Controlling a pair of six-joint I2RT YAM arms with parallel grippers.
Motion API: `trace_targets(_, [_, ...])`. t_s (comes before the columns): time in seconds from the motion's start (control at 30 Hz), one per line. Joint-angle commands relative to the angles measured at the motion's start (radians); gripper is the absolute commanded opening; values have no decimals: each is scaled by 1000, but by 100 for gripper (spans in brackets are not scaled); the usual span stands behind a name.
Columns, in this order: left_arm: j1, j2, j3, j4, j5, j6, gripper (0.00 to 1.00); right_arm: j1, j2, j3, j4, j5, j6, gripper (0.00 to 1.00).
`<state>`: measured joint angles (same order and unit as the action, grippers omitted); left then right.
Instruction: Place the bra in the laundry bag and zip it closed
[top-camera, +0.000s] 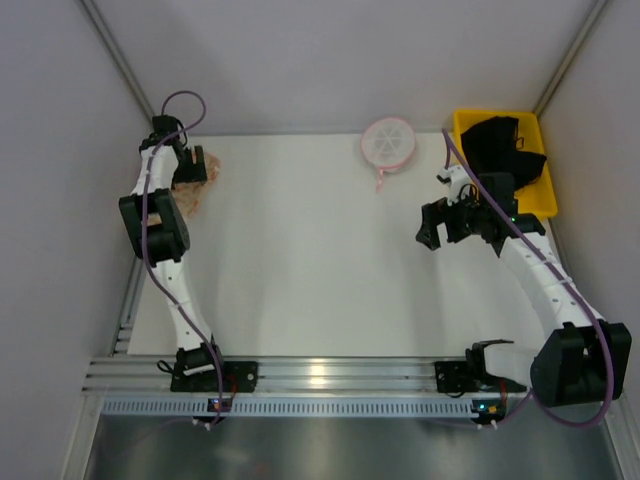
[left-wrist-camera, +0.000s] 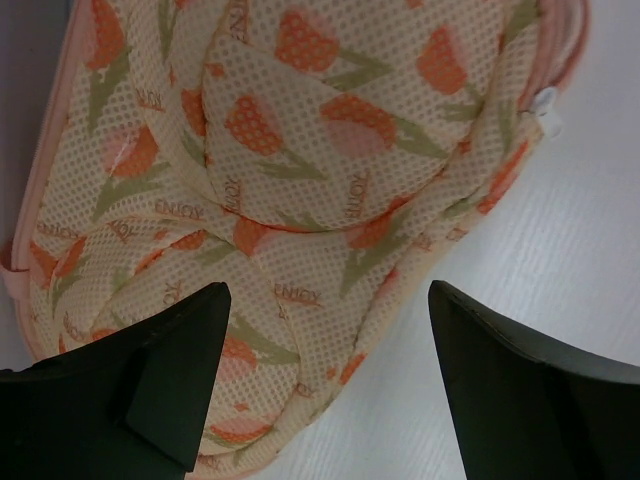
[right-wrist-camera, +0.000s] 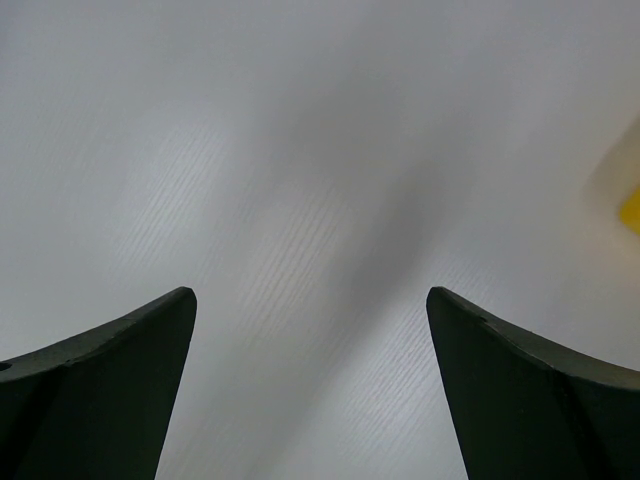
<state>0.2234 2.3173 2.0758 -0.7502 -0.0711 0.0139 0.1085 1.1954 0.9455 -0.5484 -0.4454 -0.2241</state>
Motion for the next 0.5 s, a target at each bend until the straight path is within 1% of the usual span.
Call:
trace_targets(0.0, [4, 33, -9, 2, -3, 66, 86, 13, -16, 32, -1, -3, 2, 99])
trace_targets(0.1, [4, 37, -61, 3, 31, 58, 86, 13, -14, 33, -4, 1, 0, 99])
trace_targets(0.13, [5, 42, -74, 2, 97, 63, 86, 14, -14, 33, -4, -1, 0, 99])
trace_targets(0.2, [5, 37, -112, 0, 154, 63, 86, 13, -13, 35, -12, -1, -1, 99])
trace_targets(0.23, [5, 36, -126, -8, 224, 61, 85, 13, -11, 41, -15, -4, -3, 99])
trace_targets(0.3, [5, 24, -161, -8, 289, 51, 83, 13, 0, 50, -22, -3, -12, 99])
trace_targets(0.33, [5, 18, -192, -8, 350, 34, 80, 14, 4, 59, -25, 2, -14, 99])
trace_targets(0.4, [2, -1, -233, -8, 404, 18, 75, 14, 18, 75, -33, 7, -18, 99])
trace_targets(0.43, [-1, -7, -281, -8, 447, -1, 72, 14, 24, 79, -38, 10, -18, 99])
trace_targets(0.47, [-34, -57, -369, -8, 483, -11, 61, 13, 45, 97, -51, 8, -24, 99])
